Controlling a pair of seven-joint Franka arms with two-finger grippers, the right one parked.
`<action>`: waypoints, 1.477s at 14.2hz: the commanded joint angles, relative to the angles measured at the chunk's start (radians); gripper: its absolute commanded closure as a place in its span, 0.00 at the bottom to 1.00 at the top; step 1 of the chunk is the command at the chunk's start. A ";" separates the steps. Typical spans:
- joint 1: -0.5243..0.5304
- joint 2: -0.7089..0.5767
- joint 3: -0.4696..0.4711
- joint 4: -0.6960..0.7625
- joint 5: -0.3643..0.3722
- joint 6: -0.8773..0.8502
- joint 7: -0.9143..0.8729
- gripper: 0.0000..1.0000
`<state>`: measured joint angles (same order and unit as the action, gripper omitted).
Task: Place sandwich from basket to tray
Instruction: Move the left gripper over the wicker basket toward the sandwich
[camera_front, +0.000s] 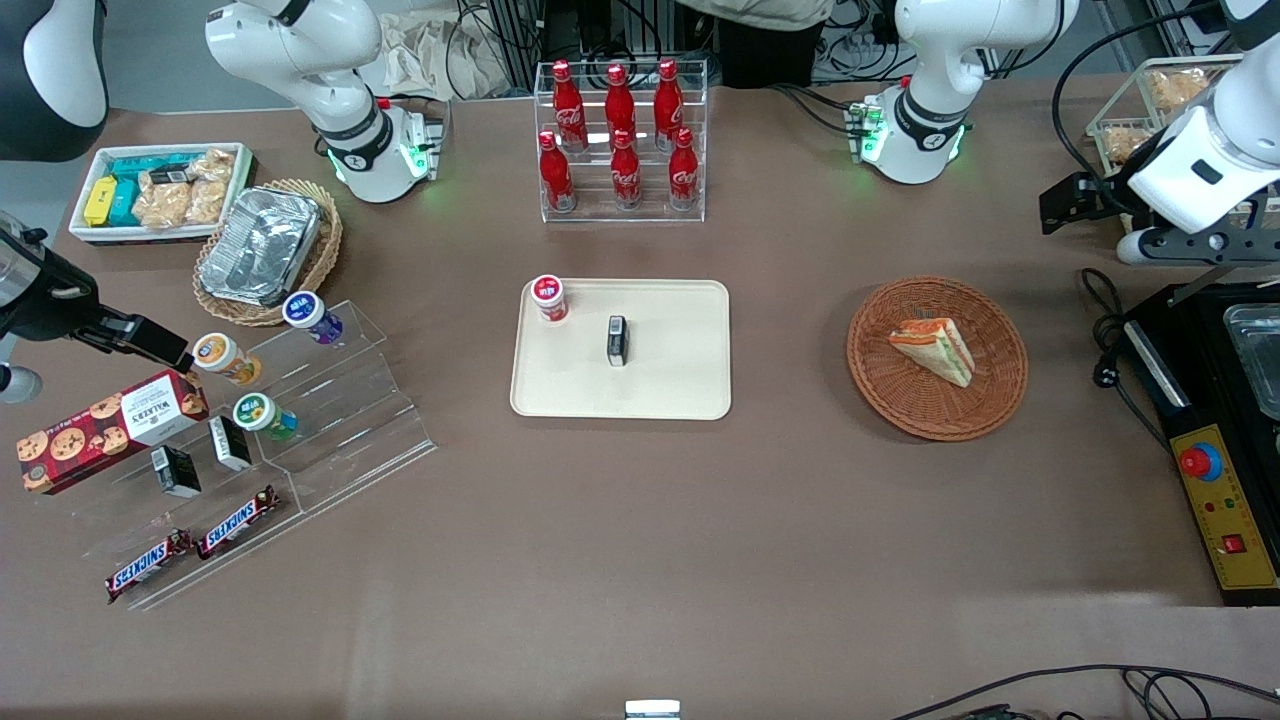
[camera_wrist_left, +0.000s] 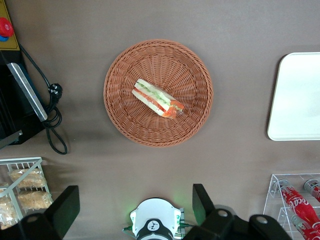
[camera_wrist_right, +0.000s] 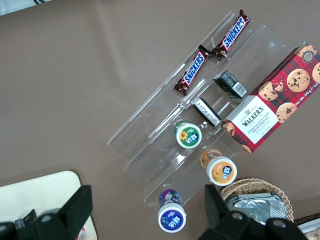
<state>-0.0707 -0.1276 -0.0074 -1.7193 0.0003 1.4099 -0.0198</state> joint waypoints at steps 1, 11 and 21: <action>0.017 0.011 -0.011 0.029 -0.013 -0.011 0.018 0.00; 0.017 -0.171 -0.008 -0.360 -0.005 0.260 -0.052 0.00; 0.022 -0.103 -0.008 -0.763 0.009 0.790 -0.517 0.00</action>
<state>-0.0592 -0.2683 -0.0054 -2.4745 0.0017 2.1589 -0.4391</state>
